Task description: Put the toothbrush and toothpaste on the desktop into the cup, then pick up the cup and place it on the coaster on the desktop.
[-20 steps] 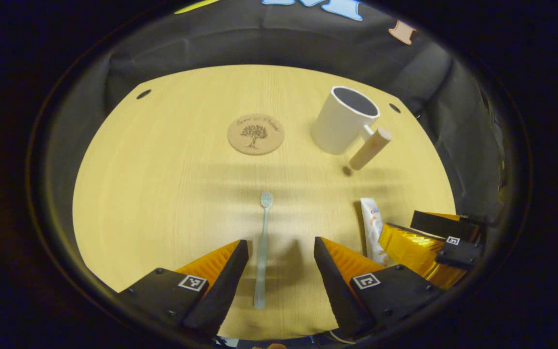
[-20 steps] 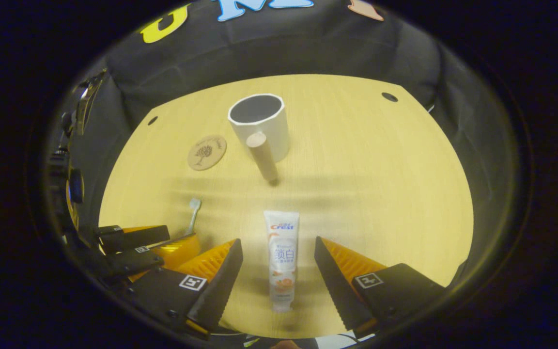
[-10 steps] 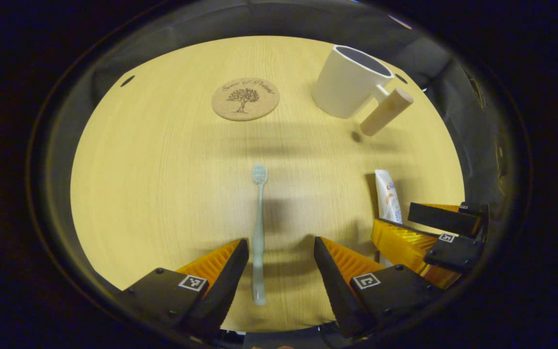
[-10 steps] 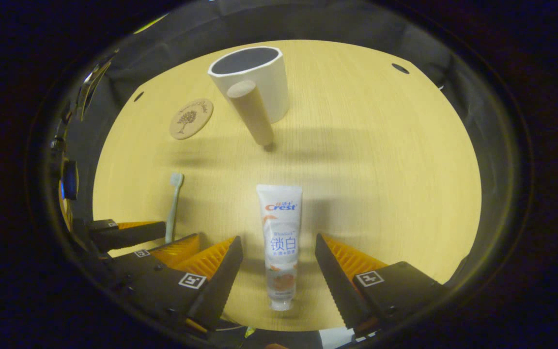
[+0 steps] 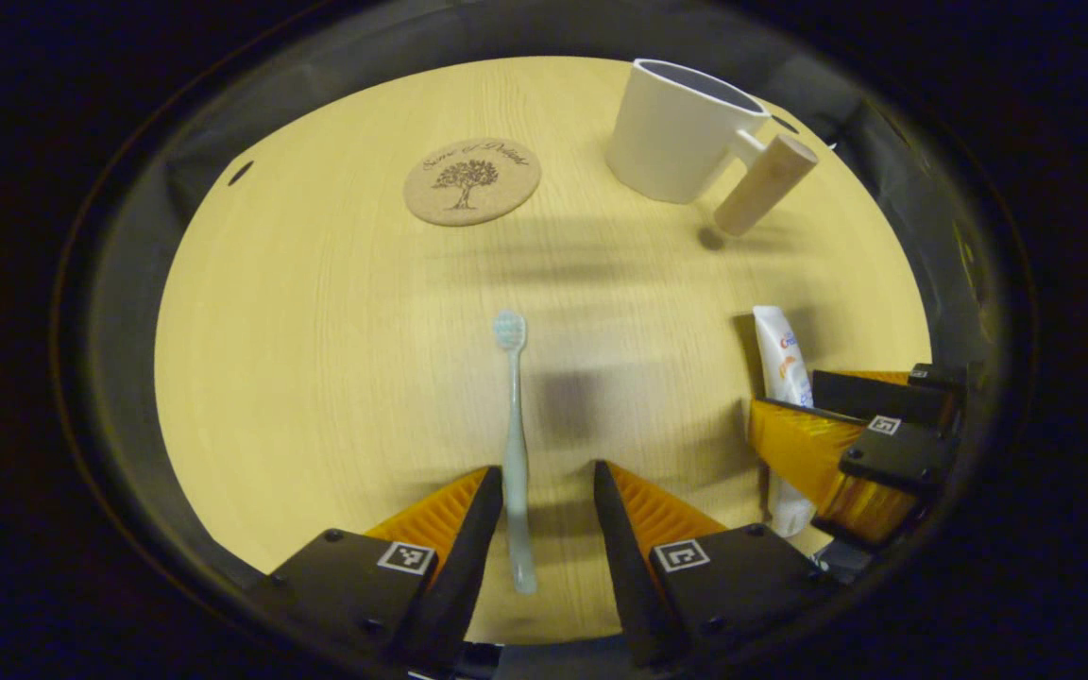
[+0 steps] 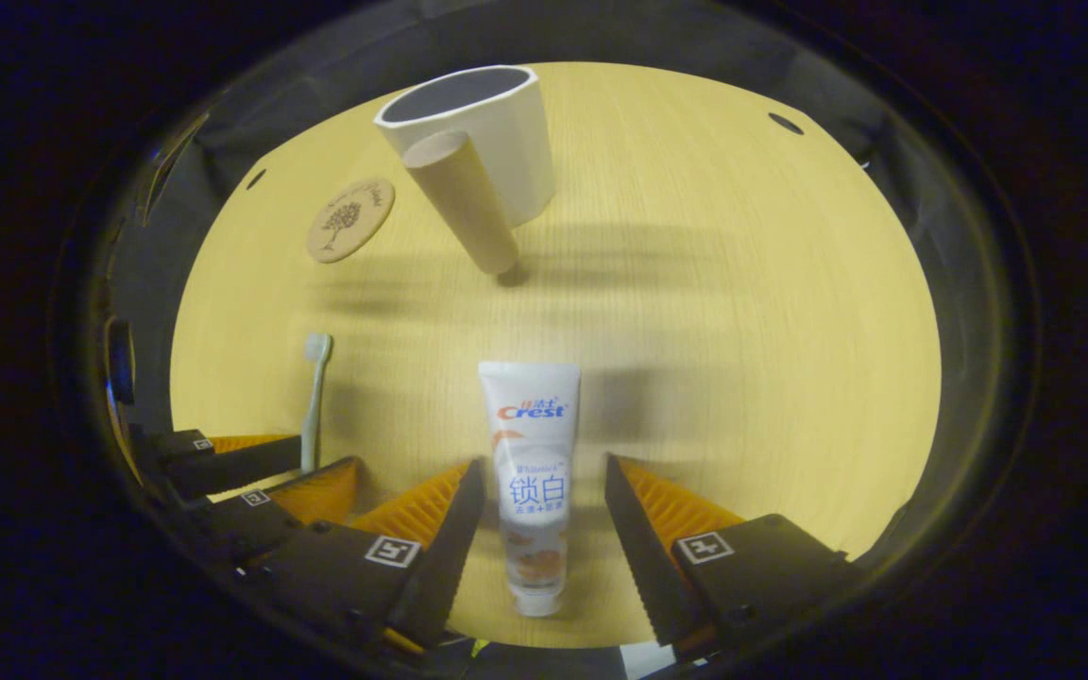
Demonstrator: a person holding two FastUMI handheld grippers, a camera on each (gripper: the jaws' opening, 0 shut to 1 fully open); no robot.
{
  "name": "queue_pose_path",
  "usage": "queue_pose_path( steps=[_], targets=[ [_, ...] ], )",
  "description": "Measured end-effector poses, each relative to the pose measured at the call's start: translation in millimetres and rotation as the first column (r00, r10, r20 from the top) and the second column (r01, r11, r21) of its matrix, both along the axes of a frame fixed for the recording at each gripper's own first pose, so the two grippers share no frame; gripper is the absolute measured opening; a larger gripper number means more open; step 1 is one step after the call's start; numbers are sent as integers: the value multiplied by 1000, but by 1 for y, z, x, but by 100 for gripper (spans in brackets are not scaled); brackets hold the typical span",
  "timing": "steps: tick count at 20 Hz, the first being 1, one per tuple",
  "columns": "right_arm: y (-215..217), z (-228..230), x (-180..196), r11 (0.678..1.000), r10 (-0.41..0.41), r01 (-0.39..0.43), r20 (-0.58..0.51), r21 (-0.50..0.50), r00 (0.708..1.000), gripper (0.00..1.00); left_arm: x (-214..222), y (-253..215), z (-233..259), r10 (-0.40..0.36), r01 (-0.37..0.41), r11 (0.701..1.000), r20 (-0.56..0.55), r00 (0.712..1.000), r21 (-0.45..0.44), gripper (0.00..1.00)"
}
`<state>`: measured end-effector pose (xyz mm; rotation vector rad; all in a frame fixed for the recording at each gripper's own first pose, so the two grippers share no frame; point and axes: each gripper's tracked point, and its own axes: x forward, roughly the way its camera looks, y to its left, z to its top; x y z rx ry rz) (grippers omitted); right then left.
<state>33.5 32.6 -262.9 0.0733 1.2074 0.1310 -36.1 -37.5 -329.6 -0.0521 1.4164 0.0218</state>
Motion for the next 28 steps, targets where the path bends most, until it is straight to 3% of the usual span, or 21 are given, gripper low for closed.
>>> queue_pose_path(
  steps=[2,4,5,6,7,8,9,10,14,16,17,20,21,23,28],
  targets=[
    [-3,-2,1,1000,-15,15,3,-7,1000,55,2,-1,2,14,-14,1000,9,1000,-6,55],
    [-2,-2,3,1000,-26,26,3,10,1000,60,1,-4,1,27,-27,1000,14,1000,-9,33],
    [-1,-1,1,1000,-25,25,9,13,1000,48,1,-4,1,27,-27,1000,22,999,-9,22],
    [0,-1,1,1000,-19,19,10,15,1000,43,2,-3,2,24,-23,1000,30,999,-9,22],
    [1,-1,2,1000,-12,12,19,15,1000,42,1,-3,2,32,-31,999,39,999,-18,16],
    [1,0,0,1000,-2,2,22,13,1000,43,2,-3,3,33,-32,999,48,998,-27,16],
    [3,-1,0,1000,10,-10,31,9,999,37,2,-2,3,39,-37,999,55,998,-40,16],
    [3,-1,-1,1000,17,-17,39,5,999,42,2,-2,3,43,-40,998,62,997,-51,16],
    [4,0,-1,999,50,-52,78,13,996,42,2,2,8,97,-88,993,112,989,-85,15],
    [2,3,2,997,73,-75,121,13,990,43,1,4,7,121,-108,990,149,981,-90,9],
    [2,6,4,996,86,-89,149,14,985,42,1,4,8,127,-112,989,174,977,-95,11],
    [4,16,11,992,107,-120,274,32,956,43,0,7,11,145,-121,987,255,956,-107,11],
    [5,21,12,992,102,-120,322,35,941,38,1,7,12,154,-125,985,288,945,-118,11],
    [6,33,17,993,86,-111,418,34,904,42,0,7,15,163,-121,983,338,927,-141,11],
    [9,63,21,998,48,-68,650,6,758,42,12,23,38,131,-61,987,516,846,-149,11]
  ],
)
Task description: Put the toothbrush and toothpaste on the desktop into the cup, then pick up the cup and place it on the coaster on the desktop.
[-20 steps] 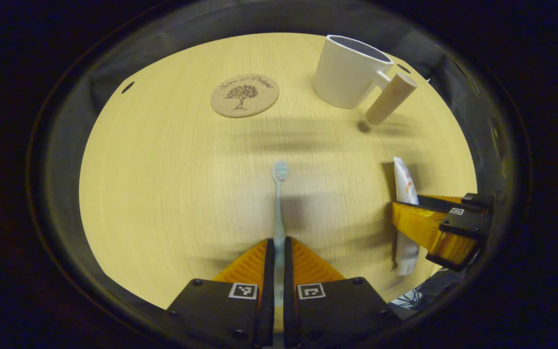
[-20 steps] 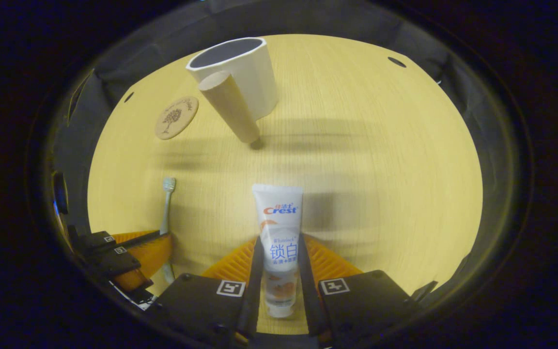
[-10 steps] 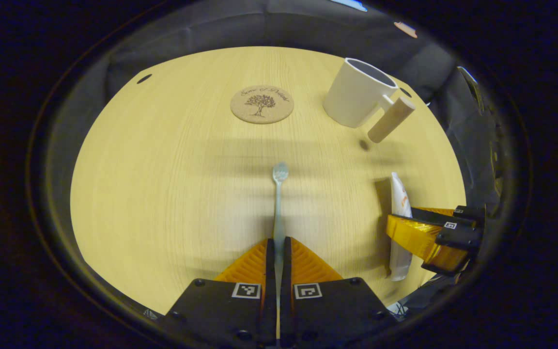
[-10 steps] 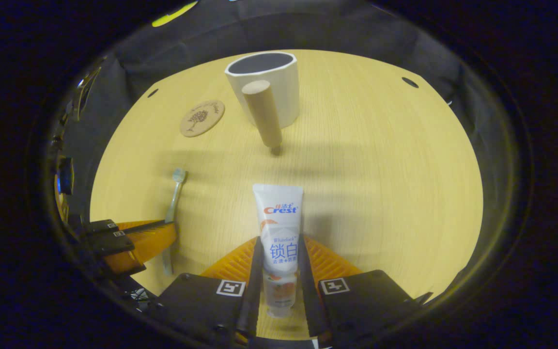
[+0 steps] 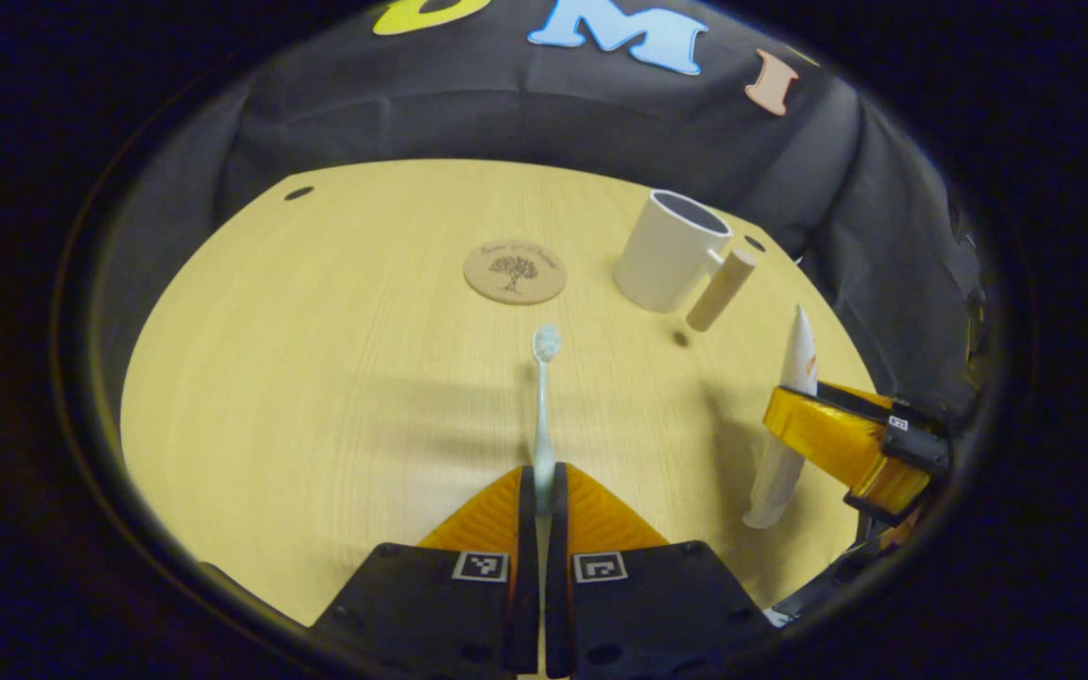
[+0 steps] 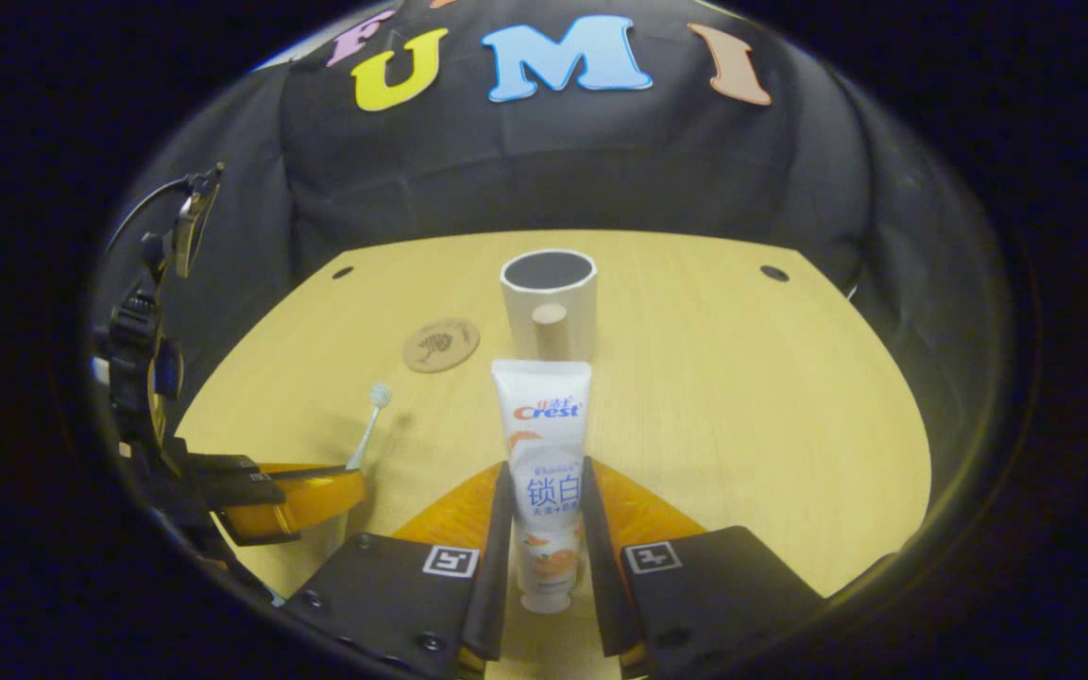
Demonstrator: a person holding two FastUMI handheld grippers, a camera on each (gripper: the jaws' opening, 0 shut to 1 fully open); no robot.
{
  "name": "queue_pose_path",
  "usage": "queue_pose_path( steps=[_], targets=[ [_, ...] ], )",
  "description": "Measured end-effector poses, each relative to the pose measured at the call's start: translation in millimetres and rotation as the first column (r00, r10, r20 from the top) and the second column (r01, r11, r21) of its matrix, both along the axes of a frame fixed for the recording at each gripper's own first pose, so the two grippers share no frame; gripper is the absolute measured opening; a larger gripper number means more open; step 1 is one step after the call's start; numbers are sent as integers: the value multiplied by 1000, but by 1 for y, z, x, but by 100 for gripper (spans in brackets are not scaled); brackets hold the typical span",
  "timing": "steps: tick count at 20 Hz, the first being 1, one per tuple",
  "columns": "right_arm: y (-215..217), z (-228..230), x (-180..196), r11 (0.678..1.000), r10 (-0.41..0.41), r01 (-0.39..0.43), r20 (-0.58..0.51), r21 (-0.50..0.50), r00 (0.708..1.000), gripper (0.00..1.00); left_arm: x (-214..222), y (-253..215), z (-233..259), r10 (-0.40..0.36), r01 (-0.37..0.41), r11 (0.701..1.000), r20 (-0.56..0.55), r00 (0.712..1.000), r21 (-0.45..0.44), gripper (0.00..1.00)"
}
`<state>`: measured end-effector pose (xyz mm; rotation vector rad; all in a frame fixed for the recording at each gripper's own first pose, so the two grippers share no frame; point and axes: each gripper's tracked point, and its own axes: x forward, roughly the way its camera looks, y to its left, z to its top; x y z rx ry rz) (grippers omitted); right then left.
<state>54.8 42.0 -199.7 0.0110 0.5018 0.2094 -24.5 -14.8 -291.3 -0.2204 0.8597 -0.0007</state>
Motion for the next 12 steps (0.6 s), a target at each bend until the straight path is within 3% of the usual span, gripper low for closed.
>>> queue_pose_path(
  steps=[3,4,7,9,10,12],
  targets=[
    [0,18,-2,1000,-25,25,116,-1,993,37,15,8,18,-9,9,1000,115,993,8,11],
    [1,27,-1,1000,-31,31,149,5,988,48,18,8,24,-11,11,1000,143,990,-1,11],
    [4,61,-2,999,-37,32,234,24,971,36,26,18,48,-5,6,1000,224,975,-3,11],
    [15,85,3,999,-27,17,268,41,963,36,31,22,60,-3,3,1000,264,964,-2,11],
    [20,95,7,999,-24,11,287,47,958,30,35,22,65,-5,6,1000,278,961,-2,11],
    [24,113,12,999,-18,3,322,48,947,36,40,22,78,-10,9,1000,309,951,5,11]
  ],
)
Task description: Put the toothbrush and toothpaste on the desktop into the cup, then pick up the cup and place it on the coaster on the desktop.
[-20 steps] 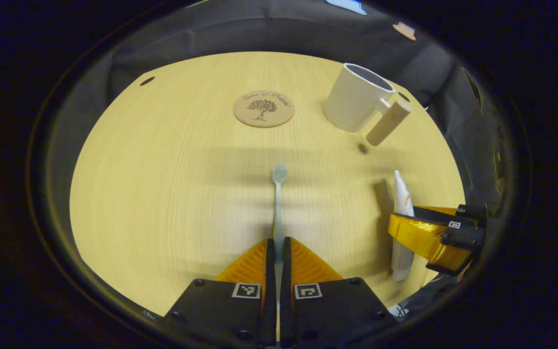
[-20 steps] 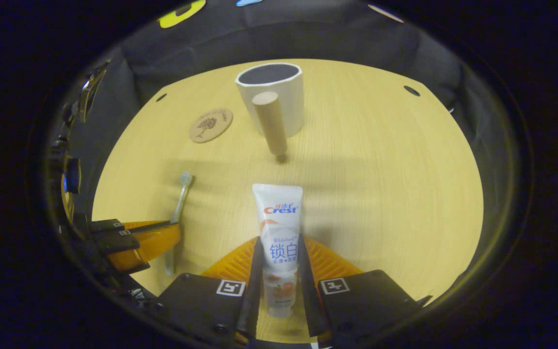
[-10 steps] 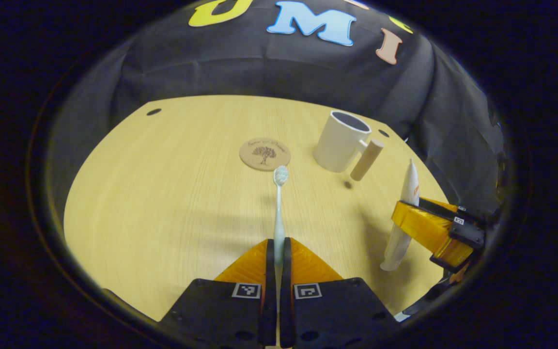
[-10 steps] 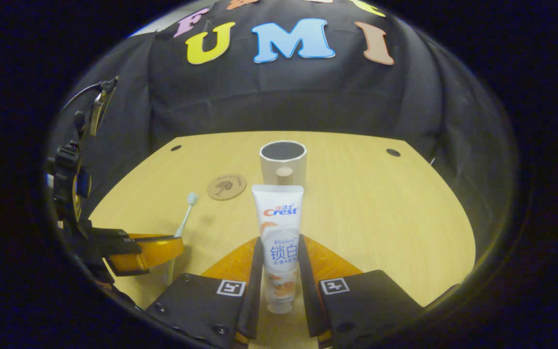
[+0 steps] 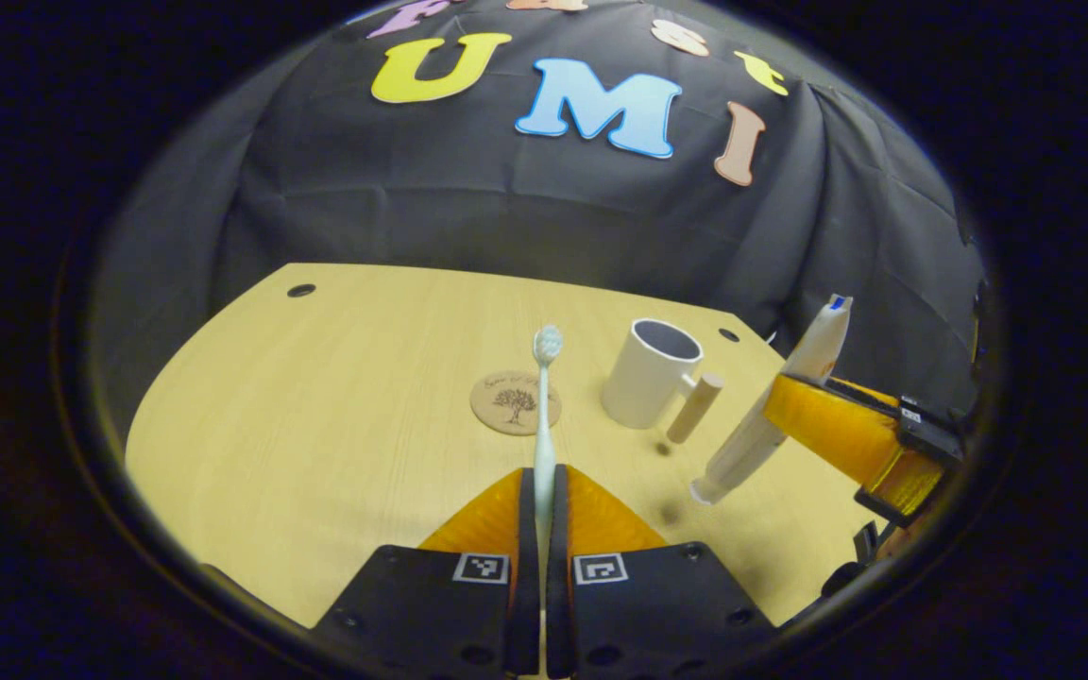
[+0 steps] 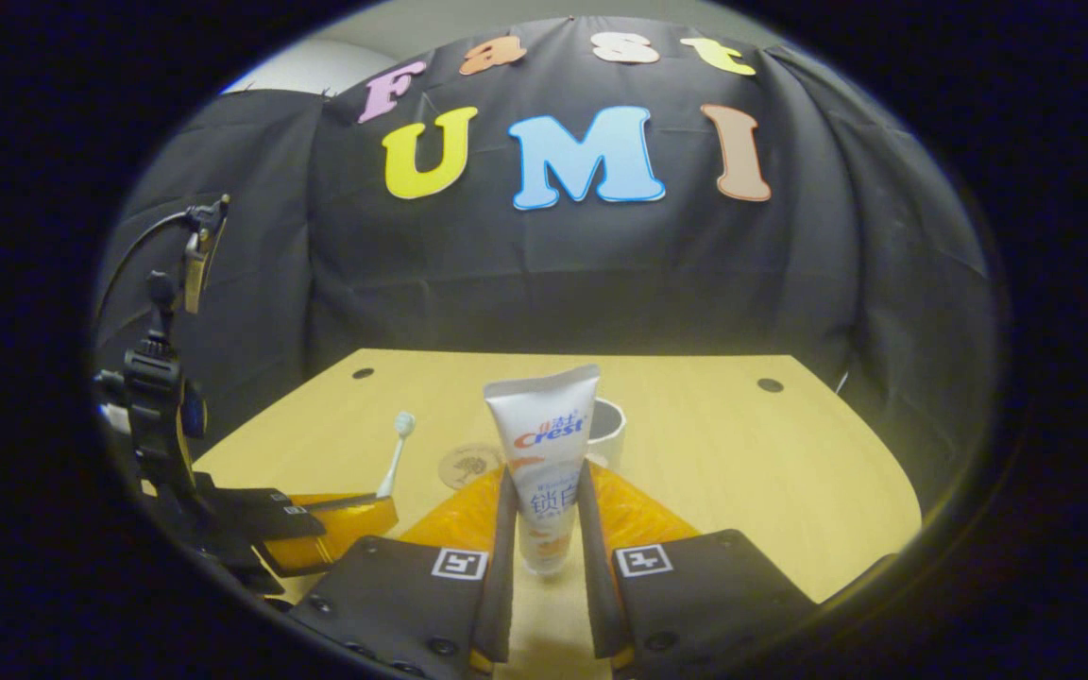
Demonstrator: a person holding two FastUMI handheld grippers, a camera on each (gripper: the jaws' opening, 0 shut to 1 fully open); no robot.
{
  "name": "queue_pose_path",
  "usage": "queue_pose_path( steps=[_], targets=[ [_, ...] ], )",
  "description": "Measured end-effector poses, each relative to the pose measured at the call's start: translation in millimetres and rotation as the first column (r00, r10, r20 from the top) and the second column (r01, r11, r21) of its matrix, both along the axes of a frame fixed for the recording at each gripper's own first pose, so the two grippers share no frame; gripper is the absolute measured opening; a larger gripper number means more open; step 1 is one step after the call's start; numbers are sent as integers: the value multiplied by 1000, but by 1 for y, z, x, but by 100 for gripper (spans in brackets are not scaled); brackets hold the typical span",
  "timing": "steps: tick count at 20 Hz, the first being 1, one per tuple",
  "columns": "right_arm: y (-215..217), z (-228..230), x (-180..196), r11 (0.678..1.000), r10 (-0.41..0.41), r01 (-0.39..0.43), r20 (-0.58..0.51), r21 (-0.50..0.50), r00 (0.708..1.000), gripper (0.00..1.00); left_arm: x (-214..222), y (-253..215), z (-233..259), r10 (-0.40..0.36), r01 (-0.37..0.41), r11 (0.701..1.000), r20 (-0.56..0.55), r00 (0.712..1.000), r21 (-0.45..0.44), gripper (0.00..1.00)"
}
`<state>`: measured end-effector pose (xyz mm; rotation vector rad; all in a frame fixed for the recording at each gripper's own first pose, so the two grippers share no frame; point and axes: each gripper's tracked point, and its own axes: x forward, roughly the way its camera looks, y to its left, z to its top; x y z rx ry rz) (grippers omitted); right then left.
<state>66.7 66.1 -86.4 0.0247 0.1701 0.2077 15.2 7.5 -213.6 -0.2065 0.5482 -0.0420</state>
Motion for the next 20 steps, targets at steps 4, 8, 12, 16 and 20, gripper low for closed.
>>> queue_pose_path(
  steps=[4,8,12,16,20],
  targets=[
    [4,40,16,1000,-2,1,88,9,996,36,17,0,32,-6,5,1000,88,996,12,13],
    [-1,69,40,1000,-21,20,167,7,986,41,32,1,64,-2,3,1000,175,985,-5,11],
    [-12,88,66,998,-55,50,208,29,977,30,48,1,96,-6,6,1000,274,962,-2,11],
    [-25,86,98,996,-93,92,222,18,971,30,51,-4,116,-16,22,1000,376,927,-12,11],
    [-26,56,125,995,-97,97,135,3,986,36,69,-11,140,7,11,999,458,889,-37,10]
  ],
)
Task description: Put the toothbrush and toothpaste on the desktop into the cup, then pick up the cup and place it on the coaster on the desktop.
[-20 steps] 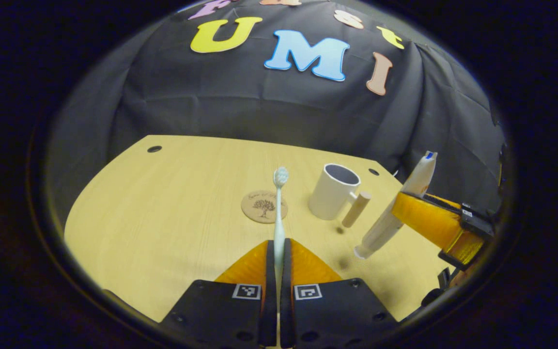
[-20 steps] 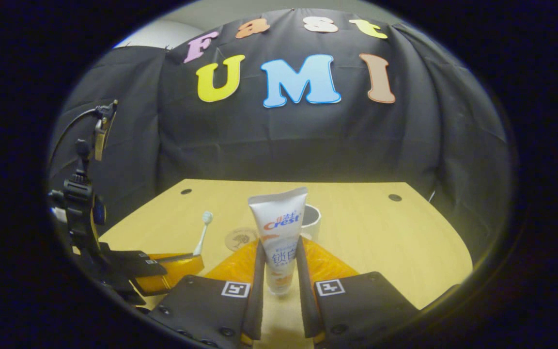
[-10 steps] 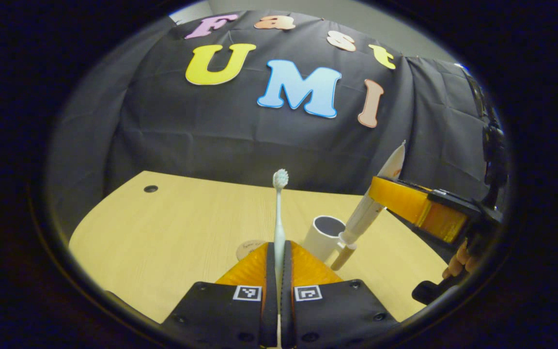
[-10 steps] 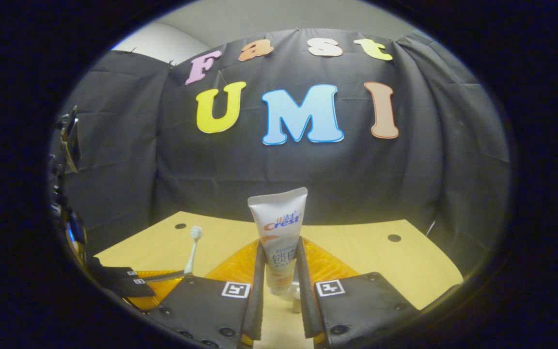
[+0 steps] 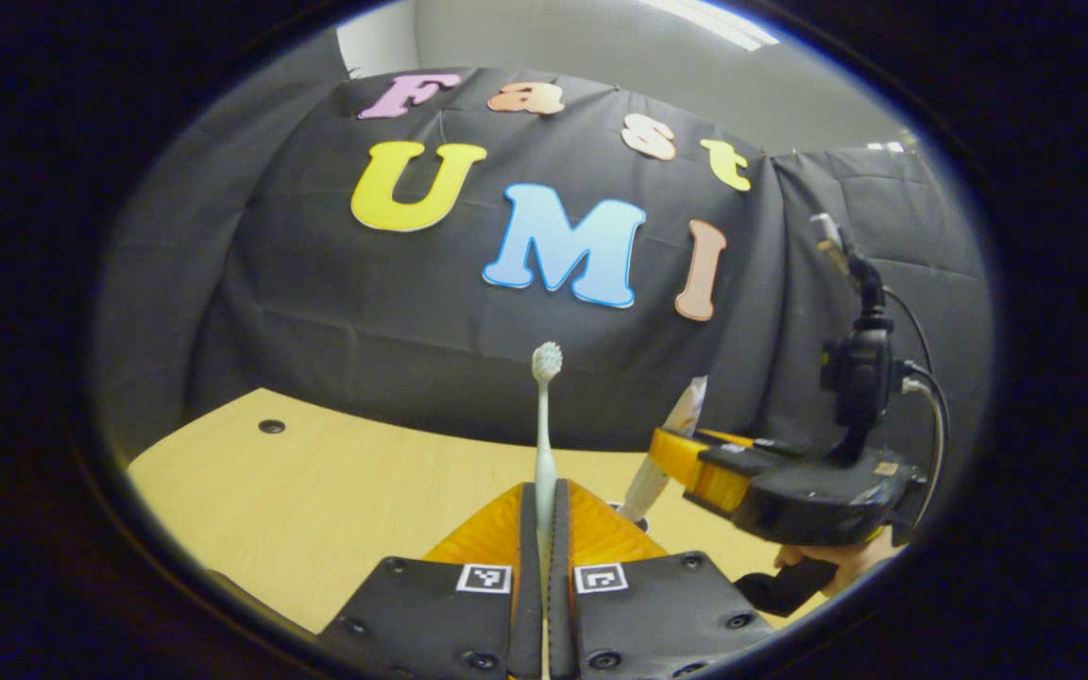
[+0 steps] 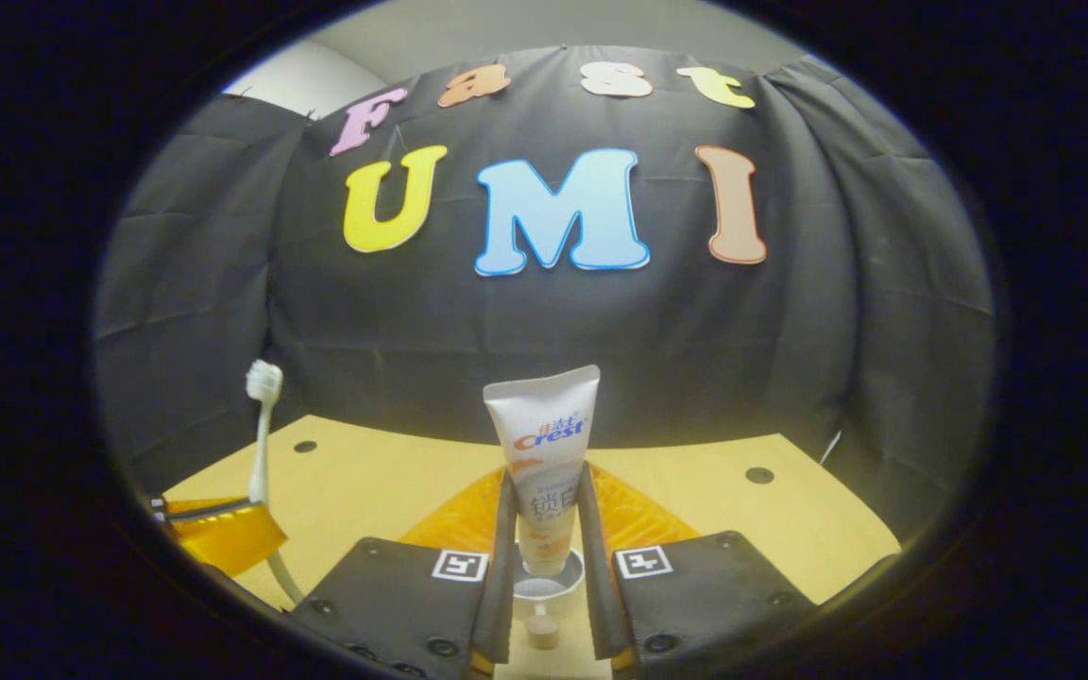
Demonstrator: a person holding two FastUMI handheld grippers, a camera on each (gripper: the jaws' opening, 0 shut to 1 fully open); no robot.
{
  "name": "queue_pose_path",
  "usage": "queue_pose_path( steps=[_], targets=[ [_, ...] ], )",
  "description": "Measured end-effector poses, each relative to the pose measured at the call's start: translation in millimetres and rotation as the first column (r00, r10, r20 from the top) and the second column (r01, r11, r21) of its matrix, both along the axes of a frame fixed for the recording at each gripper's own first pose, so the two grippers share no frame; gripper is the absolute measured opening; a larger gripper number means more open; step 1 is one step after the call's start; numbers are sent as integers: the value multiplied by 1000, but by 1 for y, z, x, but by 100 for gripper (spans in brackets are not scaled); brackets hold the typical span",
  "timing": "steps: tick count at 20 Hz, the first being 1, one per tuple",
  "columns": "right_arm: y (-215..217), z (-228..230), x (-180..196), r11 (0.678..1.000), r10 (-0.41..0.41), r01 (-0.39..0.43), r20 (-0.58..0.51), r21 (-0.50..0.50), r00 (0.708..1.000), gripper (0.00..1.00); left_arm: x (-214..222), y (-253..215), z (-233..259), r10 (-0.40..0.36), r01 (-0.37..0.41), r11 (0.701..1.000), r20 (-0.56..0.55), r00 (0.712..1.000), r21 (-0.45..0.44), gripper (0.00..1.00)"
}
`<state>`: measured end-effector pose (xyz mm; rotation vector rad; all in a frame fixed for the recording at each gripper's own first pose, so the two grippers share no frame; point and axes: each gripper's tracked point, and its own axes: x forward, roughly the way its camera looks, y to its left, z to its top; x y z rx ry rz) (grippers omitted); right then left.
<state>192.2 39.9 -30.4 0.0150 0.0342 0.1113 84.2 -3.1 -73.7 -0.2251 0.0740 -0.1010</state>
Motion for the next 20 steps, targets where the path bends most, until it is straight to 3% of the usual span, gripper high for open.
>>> queue_pose_path(
  steps=[1,5,7,11,12,15,18,20],
  targets=[
    [3,-7,4,1000,12,-12,-23,-4,1000,30,1,2,0,7,-7,1000,11,1000,4,10],
    [9,-38,18,999,29,-33,-107,-42,994,41,4,9,2,25,-26,1000,25,999,14,10],
    [9,-49,22,998,24,-32,-135,-60,991,36,5,11,1,29,-29,999,21,999,19,10],
    [11,-47,25,995,24,-35,-120,-89,992,60,9,16,0,30,-31,999,24,999,32,10],
    [12,-45,23,995,23,-34,-111,-95,994,56,10,15,1,30,-31,999,28,999,36,10],
    [11,-38,12,994,26,-37,-105,-99,994,57,19,10,5,5,-7,999,44,999,50,10],
    [4,-24,-2,996,24,-32,-89,-81,996,74,30,-3,8,-26,23,998,59,998,50,10],
    [-7,-10,-14,997,2,-6,-52,-74,999,77,38,-12,9,-46,42,998,73,996,51,10]
  ],
)
